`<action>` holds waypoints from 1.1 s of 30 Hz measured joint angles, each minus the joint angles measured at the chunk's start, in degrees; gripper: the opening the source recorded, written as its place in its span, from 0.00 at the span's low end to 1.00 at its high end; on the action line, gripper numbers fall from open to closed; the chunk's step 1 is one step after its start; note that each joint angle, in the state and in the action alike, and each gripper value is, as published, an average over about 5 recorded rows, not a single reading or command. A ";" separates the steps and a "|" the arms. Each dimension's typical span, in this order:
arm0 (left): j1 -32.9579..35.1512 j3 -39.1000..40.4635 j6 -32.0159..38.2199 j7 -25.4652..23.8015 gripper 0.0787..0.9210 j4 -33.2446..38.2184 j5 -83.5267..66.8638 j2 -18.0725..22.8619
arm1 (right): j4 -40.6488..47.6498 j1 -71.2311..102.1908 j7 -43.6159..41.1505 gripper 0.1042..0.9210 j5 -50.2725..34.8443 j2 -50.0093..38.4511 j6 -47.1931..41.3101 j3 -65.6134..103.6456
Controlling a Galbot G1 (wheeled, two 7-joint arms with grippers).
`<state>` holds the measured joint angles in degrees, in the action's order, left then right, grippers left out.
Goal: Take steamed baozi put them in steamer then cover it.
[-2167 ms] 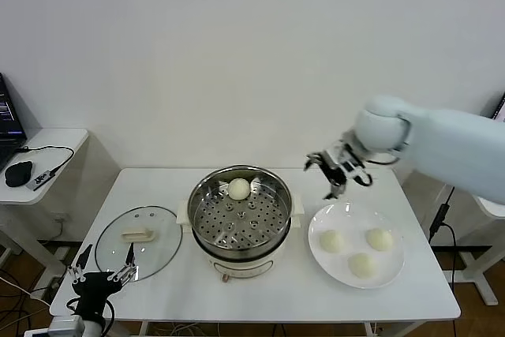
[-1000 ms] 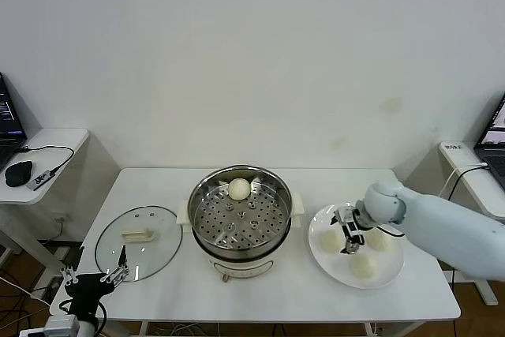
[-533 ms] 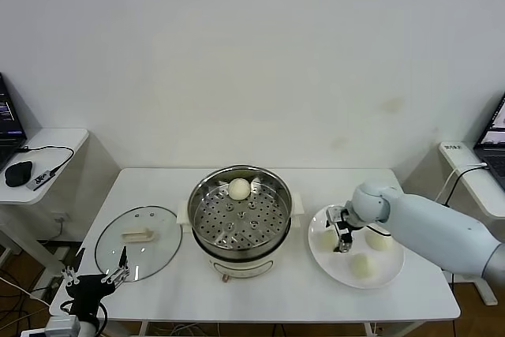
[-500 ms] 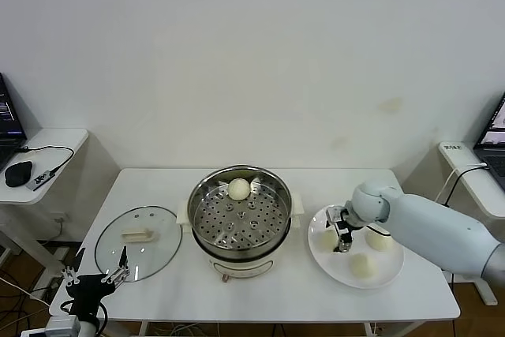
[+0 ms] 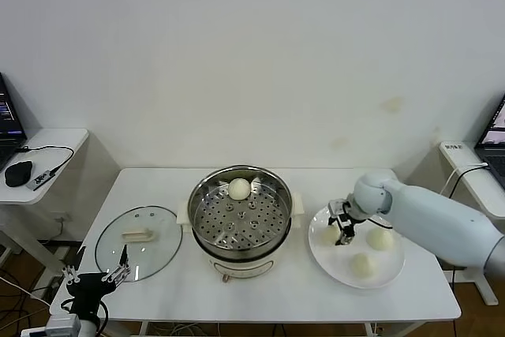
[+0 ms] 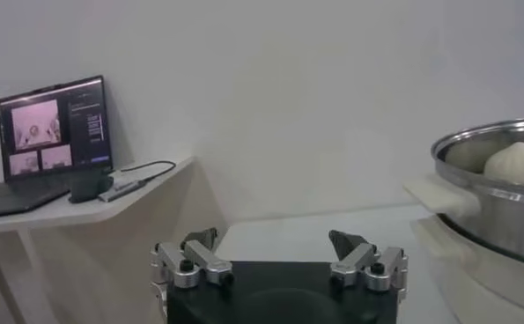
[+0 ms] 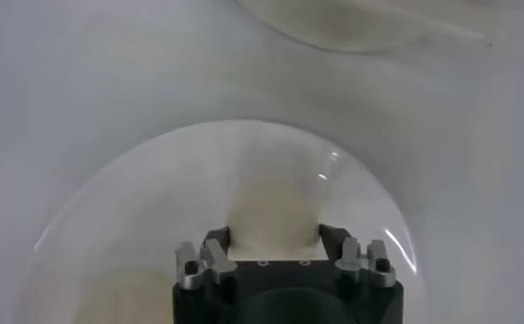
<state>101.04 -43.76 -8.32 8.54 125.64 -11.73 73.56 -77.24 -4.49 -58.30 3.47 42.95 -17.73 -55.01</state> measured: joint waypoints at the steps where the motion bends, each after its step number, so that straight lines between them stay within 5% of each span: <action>1: -0.02 0.07 -0.01 0.00 0.88 0.10 0.00 0.00 | -0.34 -1.00 -0.25 0.64 -0.49 -0.33 -0.05 -0.48; 17: -0.41 0.46 -0.22 -0.01 0.88 1.45 -0.50 -1.18 | -8.13 -26.64 -0.58 0.65 -16.37 -0.48 -4.09 -13.17; 33: -2.36 0.17 -0.40 -0.09 0.88 0.43 -0.74 -2.32 | -7.58 -34.27 7.29 0.66 -35.42 15.60 -13.98 -17.91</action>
<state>98.68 -43.60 -8.72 8.45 126.07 -12.47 71.23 -84.82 -38.76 -51.00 -31.96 58.55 -31.71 -72.92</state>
